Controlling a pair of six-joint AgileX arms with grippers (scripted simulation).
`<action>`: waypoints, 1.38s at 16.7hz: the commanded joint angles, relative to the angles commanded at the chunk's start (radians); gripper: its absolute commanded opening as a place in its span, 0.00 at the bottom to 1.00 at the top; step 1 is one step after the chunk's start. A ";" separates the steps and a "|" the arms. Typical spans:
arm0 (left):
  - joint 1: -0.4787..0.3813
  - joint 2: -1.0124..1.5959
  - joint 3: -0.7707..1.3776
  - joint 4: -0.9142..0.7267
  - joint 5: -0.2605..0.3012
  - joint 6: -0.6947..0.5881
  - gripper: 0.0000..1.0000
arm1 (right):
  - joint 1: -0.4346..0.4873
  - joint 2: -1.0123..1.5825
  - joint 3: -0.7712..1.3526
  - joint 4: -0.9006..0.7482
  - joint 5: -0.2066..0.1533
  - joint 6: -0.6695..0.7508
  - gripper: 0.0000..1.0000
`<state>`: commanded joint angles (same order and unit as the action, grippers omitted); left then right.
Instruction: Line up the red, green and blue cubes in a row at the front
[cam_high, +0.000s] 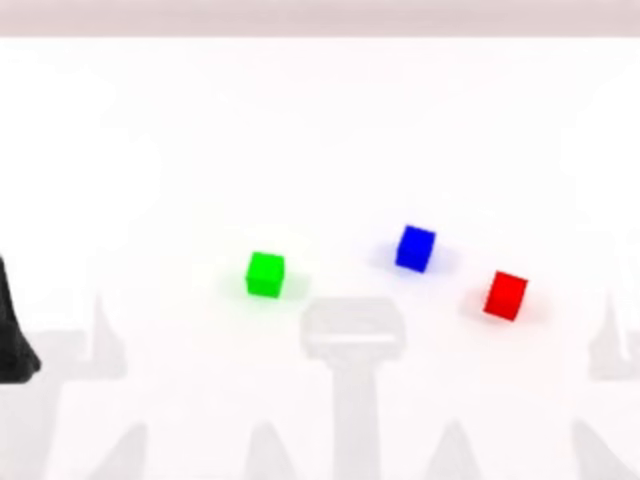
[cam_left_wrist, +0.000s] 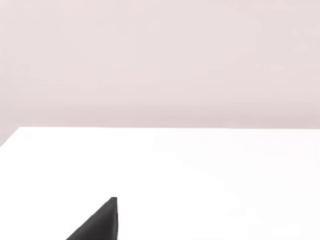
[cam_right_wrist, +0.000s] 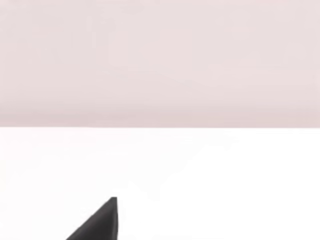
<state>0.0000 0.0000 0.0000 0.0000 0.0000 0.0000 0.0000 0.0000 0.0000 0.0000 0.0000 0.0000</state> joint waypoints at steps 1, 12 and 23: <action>0.000 0.000 0.000 0.000 0.000 0.000 1.00 | 0.000 0.000 0.000 0.000 0.000 0.000 1.00; 0.000 0.000 0.000 0.000 0.000 0.000 1.00 | 0.131 0.574 0.479 -0.338 -0.002 -0.235 1.00; 0.000 0.000 0.000 0.000 0.000 0.000 1.00 | 0.347 1.667 1.253 -0.928 -0.002 -0.628 1.00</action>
<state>0.0000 0.0000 0.0000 0.0000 0.0000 0.0000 0.3465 1.6670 1.2533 -0.9282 -0.0017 -0.6279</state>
